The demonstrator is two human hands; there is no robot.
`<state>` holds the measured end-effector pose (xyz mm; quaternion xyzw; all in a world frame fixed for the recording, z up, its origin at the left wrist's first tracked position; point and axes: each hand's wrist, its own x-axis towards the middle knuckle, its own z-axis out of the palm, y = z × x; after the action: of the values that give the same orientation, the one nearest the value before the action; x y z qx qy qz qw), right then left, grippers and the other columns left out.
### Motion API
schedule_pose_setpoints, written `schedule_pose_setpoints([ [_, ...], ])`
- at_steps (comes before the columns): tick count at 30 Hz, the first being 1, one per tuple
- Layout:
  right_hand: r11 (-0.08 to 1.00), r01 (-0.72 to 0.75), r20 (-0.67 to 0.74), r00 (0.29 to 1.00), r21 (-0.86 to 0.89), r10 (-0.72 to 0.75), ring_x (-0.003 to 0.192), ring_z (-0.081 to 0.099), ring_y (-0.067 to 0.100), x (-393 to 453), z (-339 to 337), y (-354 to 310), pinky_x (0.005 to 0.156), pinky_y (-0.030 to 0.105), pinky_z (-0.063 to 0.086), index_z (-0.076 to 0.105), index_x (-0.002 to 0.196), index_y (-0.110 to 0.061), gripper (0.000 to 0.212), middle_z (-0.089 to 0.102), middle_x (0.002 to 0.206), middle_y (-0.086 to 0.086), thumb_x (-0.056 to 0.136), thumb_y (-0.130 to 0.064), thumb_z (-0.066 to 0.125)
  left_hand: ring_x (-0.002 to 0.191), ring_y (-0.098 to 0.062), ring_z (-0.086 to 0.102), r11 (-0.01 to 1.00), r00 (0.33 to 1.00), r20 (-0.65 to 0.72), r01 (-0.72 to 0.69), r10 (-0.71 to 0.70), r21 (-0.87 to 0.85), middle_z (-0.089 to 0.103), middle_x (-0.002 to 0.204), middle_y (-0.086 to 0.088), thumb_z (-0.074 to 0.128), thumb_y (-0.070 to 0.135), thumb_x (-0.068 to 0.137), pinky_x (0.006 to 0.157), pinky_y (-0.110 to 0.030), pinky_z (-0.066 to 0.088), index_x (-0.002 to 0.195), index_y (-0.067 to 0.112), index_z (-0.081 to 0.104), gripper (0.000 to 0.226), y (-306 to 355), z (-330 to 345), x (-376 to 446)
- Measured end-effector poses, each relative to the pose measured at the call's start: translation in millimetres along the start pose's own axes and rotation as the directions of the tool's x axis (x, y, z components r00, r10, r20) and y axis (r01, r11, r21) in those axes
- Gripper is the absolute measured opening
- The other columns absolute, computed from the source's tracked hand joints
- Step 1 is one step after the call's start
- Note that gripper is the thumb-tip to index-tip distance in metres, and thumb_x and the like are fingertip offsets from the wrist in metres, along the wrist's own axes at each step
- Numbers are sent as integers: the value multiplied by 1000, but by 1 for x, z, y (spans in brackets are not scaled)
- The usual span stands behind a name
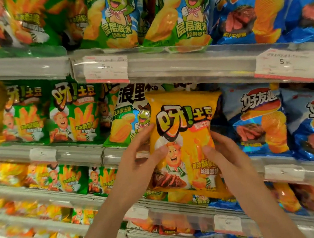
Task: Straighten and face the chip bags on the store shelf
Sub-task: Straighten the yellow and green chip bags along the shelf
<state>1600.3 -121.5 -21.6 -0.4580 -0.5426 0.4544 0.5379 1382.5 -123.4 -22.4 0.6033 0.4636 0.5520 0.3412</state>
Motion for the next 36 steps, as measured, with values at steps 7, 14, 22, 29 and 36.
schedule_pose_setpoints([
  [7,998,-30,199,980,47,20,94,71,4,2,69,9,67,23,59,57,122,-44,47,73,103,-13,77,-44,67,105,5,64,999,977,-207,49,-47,1,66,118,25,69,37,88,79,-24,59,137,49,55,53,-8,-62,-40],
  [14,999,-31,321,947,15,25,96,67,-8,-6,183,6,81,21,55,56,123,-47,46,70,102,-31,79,-48,69,114,-9,68,997,948,-307,80,-77,-3,67,131,17,70,33,93,90,-40,60,137,51,53,51,-18,-172,-68],
  [22,997,-74,464,883,-1,66,98,67,-7,-27,345,-2,83,28,57,62,114,-50,30,70,107,-29,87,-43,69,106,7,66,995,892,-448,84,-50,57,64,122,36,68,32,93,77,-15,55,133,54,53,48,-28,-320,-111],
  [29,996,-84,579,811,-28,85,127,43,4,-31,459,5,106,37,42,40,148,-39,85,41,137,-14,72,-61,72,115,6,61,986,806,-589,143,-66,85,60,136,21,70,36,89,84,-12,53,138,49,53,53,-49,-419,-137],
  [36,995,-90,648,755,-47,98,126,52,6,-7,564,17,102,39,49,42,145,-42,91,44,144,-11,64,-69,74,107,14,61,974,740,-670,188,-59,122,64,123,26,72,24,93,78,-7,49,132,47,56,48,-79,-508,-126],
])
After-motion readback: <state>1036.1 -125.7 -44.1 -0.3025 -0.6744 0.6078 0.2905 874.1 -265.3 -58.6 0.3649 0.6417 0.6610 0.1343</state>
